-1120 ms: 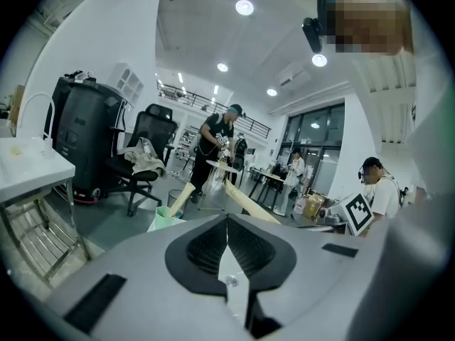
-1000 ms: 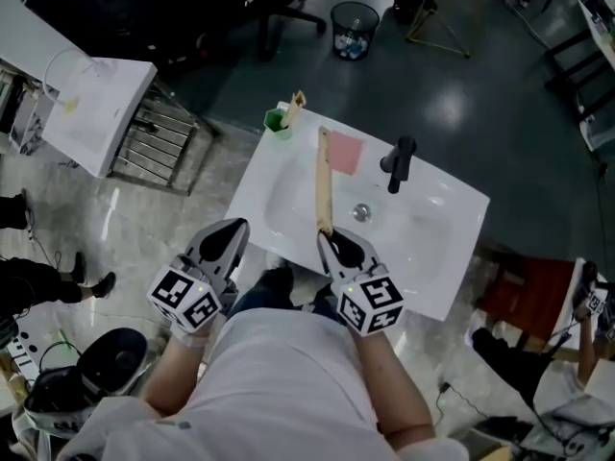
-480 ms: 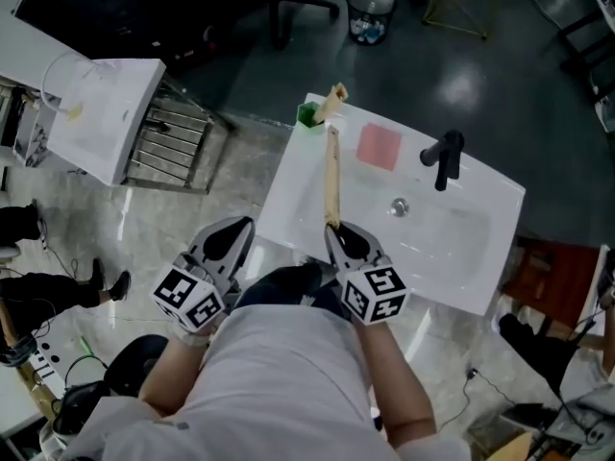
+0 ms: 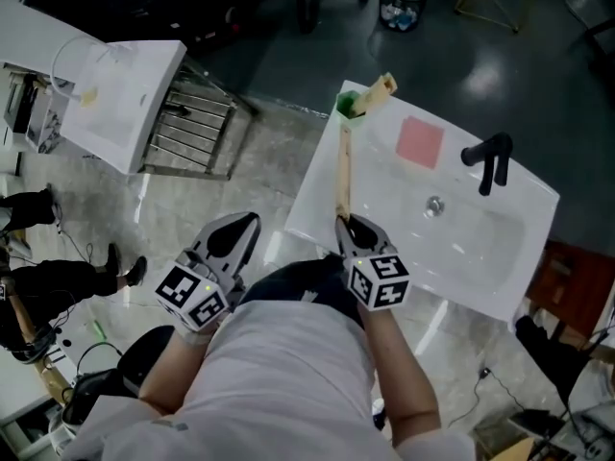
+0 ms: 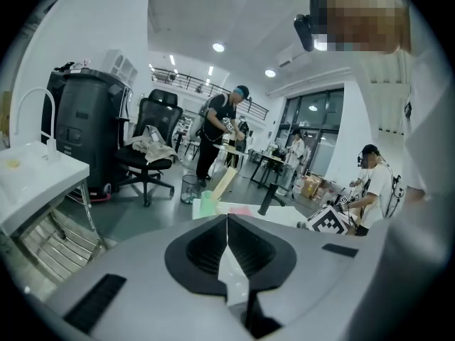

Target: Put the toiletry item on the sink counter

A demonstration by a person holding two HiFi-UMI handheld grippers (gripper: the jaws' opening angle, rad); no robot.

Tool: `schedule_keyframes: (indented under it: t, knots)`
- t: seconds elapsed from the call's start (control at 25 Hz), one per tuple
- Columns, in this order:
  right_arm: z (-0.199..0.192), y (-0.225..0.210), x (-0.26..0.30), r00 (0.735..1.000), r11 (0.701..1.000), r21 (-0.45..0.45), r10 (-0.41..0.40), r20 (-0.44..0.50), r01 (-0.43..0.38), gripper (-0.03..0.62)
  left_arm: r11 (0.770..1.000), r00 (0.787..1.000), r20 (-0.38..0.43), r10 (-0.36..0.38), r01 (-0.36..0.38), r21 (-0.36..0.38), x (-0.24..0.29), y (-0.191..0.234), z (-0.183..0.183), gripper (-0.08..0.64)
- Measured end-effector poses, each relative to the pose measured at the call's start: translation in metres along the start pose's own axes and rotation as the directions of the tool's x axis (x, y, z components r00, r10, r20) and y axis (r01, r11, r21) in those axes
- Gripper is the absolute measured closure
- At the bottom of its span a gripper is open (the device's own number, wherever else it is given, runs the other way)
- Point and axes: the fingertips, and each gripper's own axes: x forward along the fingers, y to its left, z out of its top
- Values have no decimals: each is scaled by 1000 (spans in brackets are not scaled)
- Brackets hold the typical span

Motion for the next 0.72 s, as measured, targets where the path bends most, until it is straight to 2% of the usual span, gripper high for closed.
schedule_keyframes:
  t: [0.4,0.72]
  knots:
    - [-32,-8,35,996,999,29,-19,-83,21,540,1000,999,-33,30,-30,1,-14,5,-19,542]
    - [-43,-6,50,990,1000,11,-15,-144,17,540,998,997,-39,64,-65,-16,-22,7,-28,541]
